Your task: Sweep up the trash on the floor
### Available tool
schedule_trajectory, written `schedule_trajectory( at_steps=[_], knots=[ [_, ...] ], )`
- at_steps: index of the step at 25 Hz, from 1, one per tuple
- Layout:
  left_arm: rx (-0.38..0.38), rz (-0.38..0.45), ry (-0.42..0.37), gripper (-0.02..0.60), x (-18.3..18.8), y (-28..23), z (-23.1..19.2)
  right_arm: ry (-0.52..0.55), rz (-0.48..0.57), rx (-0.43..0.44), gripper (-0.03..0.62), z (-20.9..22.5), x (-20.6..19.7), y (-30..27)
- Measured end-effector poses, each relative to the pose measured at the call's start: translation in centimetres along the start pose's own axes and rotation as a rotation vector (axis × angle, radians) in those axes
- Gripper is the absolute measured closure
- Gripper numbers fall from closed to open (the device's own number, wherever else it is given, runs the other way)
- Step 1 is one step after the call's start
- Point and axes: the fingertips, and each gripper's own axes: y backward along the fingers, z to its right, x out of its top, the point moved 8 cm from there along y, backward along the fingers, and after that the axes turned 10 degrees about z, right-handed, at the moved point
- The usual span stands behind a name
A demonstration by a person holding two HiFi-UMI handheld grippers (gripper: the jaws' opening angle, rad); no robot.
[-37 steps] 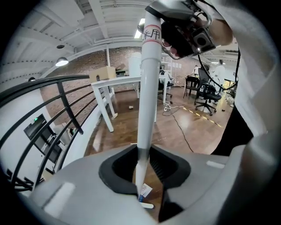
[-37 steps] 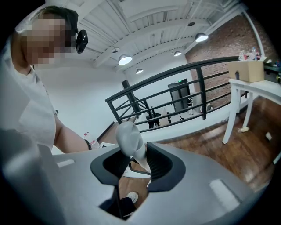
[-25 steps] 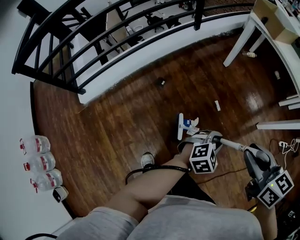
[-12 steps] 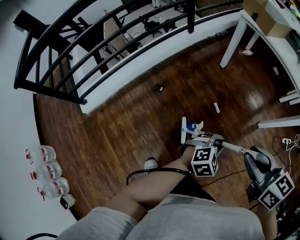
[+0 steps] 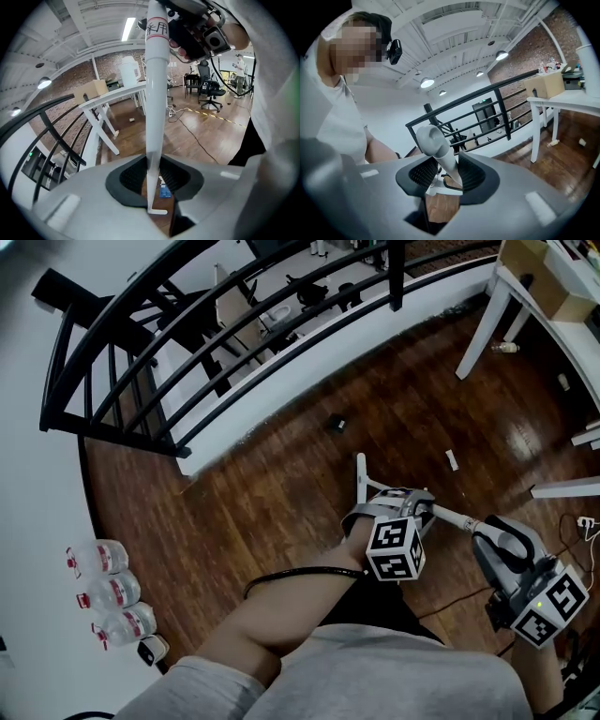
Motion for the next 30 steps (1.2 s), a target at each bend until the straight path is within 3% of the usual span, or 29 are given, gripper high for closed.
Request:
schedule_trajectory(
  at_steps=[8,15,20,30],
  knots=[
    [0.003,-0.074,-0.068,0.495,-6.2,4.4,-10.1,-0.042,0.065,0.016,0.461,1.0,1.4,-11.4],
    [-0.041,-0.159,-0.125,0.497,-12.1,4.6,-16.5,-0.055,0.064,0.002,0.456,2.6,-0.4,-19.4],
    [-0.085,-0.168,-0.143,0.497,-14.3,3.3,-18.8,-0.083,0.072,-0.036,0.450,3.9,-1.6,-22.0],
    [-0.167,-0.105,-0.150,0.497,-13.8,0.5,-19.3,-0.094,0.049,-0.163,0.459,5.6,-1.6,-20.9]
  ],
)
